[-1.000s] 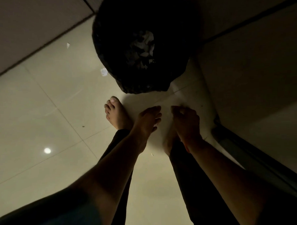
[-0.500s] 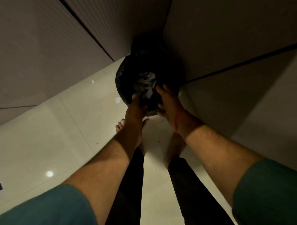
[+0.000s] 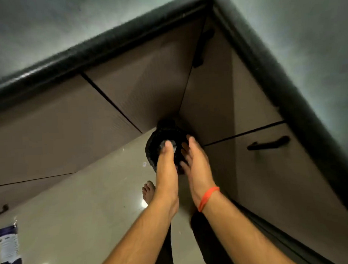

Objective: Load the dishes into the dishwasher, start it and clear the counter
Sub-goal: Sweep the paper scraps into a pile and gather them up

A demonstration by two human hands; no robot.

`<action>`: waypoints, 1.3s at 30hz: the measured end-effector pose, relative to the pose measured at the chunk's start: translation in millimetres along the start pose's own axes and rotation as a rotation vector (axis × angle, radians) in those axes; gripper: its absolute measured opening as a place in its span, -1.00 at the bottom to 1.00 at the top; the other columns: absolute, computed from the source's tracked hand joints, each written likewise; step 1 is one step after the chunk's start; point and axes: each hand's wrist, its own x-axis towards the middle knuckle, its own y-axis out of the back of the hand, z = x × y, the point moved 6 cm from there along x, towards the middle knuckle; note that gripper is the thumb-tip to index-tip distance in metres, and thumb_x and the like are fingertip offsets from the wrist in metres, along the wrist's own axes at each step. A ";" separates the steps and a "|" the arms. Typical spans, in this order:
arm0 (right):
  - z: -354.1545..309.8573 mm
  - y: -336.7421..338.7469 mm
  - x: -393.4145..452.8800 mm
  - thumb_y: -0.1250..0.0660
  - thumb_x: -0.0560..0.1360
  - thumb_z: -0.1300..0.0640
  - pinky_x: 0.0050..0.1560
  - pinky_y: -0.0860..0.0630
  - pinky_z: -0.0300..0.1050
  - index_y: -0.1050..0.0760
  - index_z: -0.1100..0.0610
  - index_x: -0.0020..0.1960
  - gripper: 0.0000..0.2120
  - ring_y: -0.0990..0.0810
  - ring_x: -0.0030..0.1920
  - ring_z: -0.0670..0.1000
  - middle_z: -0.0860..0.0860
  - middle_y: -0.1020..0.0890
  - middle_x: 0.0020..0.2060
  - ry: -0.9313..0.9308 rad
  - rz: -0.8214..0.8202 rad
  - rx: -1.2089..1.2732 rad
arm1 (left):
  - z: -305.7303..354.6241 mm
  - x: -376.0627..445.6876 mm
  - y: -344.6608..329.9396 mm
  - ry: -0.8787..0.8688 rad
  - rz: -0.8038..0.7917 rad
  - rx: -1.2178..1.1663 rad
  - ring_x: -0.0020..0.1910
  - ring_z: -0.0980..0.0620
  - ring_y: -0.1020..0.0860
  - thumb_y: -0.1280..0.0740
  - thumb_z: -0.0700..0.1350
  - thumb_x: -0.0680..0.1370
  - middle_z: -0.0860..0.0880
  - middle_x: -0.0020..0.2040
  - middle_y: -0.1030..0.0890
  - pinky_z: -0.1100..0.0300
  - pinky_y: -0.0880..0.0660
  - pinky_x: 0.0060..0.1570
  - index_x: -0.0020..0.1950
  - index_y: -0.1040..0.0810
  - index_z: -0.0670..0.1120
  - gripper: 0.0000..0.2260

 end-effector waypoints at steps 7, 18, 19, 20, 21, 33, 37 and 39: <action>-121.7 -34.4 -103.6 -0.15 0.68 -0.05 0.35 -0.41 -0.12 -0.38 -0.05 0.50 -0.60 -0.46 0.40 -0.09 -0.05 -0.48 0.43 0.239 -0.076 -0.108 | 114.5 -106.4 -18.8 -0.232 -0.144 0.078 0.52 0.10 -0.35 -0.11 0.20 0.69 0.02 0.58 -0.35 0.04 -0.26 0.55 0.63 -0.23 0.07 -0.48; -210.4 -10.2 -218.6 -0.25 0.61 -0.05 0.35 -0.48 -0.10 -0.49 -0.09 0.38 -0.66 -0.52 0.33 -0.16 -0.07 -0.58 0.32 0.536 0.022 -0.122 | 166.9 -216.5 -56.2 -0.366 -0.455 0.133 0.44 0.20 -0.45 -0.13 0.16 0.68 0.10 0.51 -0.45 0.04 -0.31 0.52 0.59 -0.30 0.17 -0.54; -217.1 -3.0 -223.2 -0.27 0.59 -0.05 0.35 -0.48 -0.10 -0.50 -0.08 0.37 -0.64 -0.54 0.31 -0.17 -0.07 -0.59 0.29 0.563 0.049 -0.113 | 167.8 -219.9 -63.4 -0.378 -0.470 0.158 0.43 0.21 -0.45 -0.14 0.14 0.70 0.11 0.50 -0.46 0.05 -0.32 0.51 0.58 -0.32 0.18 -0.57; -221.7 5.2 -225.5 -0.30 0.59 -0.03 0.36 -0.48 -0.09 -0.50 -0.07 0.37 -0.65 -0.55 0.29 -0.18 -0.06 -0.60 0.28 0.582 0.078 -0.109 | 167.2 -223.4 -70.8 -0.387 -0.493 0.194 0.43 0.22 -0.45 -0.19 0.15 0.68 0.13 0.49 -0.46 0.07 -0.33 0.50 0.56 -0.33 0.20 -0.57; -227.0 13.3 -227.9 -0.33 0.61 0.01 0.38 -0.46 -0.06 -0.50 -0.06 0.37 -0.67 -0.56 0.28 -0.19 -0.05 -0.60 0.28 0.602 0.109 -0.108 | 166.3 -225.8 -77.4 -0.394 -0.514 0.235 0.43 0.23 -0.44 -0.23 0.17 0.65 0.15 0.49 -0.46 0.08 -0.33 0.50 0.56 -0.33 0.22 -0.54; -240.3 179.0 -186.2 -0.48 0.37 -0.28 0.55 -0.19 0.17 -0.06 -0.18 0.60 -0.06 -0.08 0.60 0.03 -0.05 -0.09 0.61 0.582 0.760 -0.762 | 160.6 -204.1 -151.1 -0.392 -0.633 0.649 0.49 0.29 -0.32 -0.36 0.07 0.63 0.22 0.54 -0.34 0.19 -0.30 0.50 0.56 -0.23 0.34 -0.45; -255.8 214.9 -140.9 -0.24 0.30 -0.58 0.61 0.16 0.06 0.18 -0.11 0.63 0.12 0.16 0.63 0.02 0.01 0.13 0.64 0.433 0.768 -1.021 | 175.0 -182.9 -174.5 -0.396 -0.581 0.759 0.48 0.37 -0.29 -0.37 0.31 0.43 0.34 0.50 -0.33 0.05 -0.26 0.56 0.49 -0.23 0.49 -0.35; -277.9 217.6 -118.5 -0.14 0.31 -0.63 0.60 0.20 0.03 0.24 -0.08 0.64 0.14 0.20 0.62 0.01 0.02 0.17 0.63 0.454 0.758 -1.093 | 183.6 -170.0 -182.4 -0.408 -0.557 0.805 0.47 0.39 -0.29 -0.37 0.33 0.40 0.36 0.49 -0.34 0.05 -0.26 0.56 0.48 -0.23 0.50 -0.34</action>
